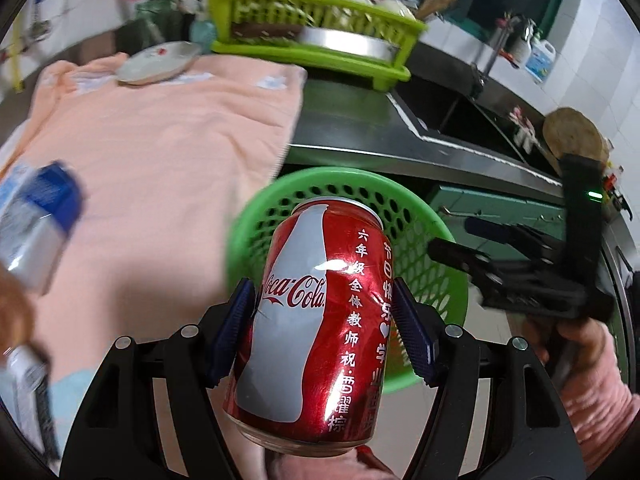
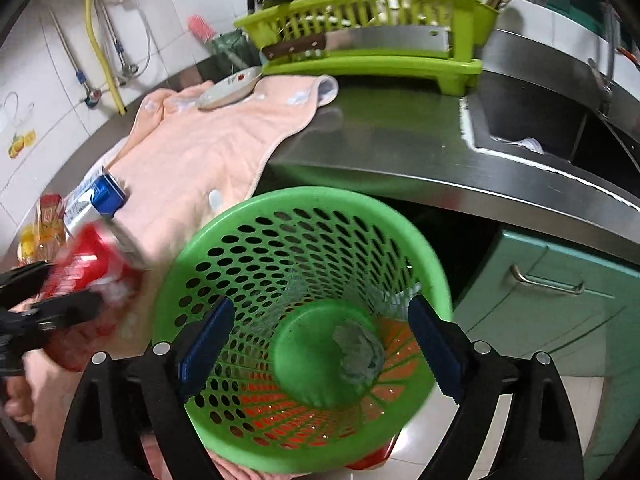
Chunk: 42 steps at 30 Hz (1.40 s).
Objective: Collect trash
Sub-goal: 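Drop the foil into the green basket with the right tool while the left tool drops the can in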
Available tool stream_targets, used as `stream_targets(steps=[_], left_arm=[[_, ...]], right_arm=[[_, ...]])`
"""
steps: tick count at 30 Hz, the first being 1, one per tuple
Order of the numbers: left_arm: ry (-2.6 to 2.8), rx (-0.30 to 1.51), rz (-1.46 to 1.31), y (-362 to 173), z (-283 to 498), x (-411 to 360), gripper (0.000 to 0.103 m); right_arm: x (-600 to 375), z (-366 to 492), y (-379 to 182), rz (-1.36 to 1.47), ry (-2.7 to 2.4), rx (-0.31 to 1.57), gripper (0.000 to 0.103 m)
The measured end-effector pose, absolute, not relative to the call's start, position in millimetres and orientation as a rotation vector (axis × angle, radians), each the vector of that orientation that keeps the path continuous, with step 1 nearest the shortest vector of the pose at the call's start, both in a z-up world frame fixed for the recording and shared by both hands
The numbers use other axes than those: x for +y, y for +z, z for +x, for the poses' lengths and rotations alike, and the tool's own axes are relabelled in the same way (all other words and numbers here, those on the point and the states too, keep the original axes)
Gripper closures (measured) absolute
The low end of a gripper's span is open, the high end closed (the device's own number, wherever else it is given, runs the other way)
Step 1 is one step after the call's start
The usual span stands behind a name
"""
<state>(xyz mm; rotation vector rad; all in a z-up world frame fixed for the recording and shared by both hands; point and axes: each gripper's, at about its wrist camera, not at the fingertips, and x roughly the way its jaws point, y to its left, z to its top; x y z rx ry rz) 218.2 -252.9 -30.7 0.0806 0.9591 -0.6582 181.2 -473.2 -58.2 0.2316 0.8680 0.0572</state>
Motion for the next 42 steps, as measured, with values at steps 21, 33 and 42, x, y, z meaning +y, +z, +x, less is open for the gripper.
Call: stream_targets(steps=[21, 33, 42], left_arm=[[-0.730, 1.220, 0.018, -137.4, 257.7, -375.1, 0.033], [-0.742, 1.174, 0.013, -120.3, 246.3, -367.1, 0.027], [-0.657, 1.044, -0.015, -61.5, 225.8, -294.2, 0.027]], right_arm=[[-532.9, 136.6, -55.2, 0.275, -0.075, 0.786, 0.015], [-527.3, 126.4, -51.1, 0.277, -0.062, 0.779, 0.015], [-485.0, 129.6, -32.5, 0.239, 0.045, 0.754, 0.015]])
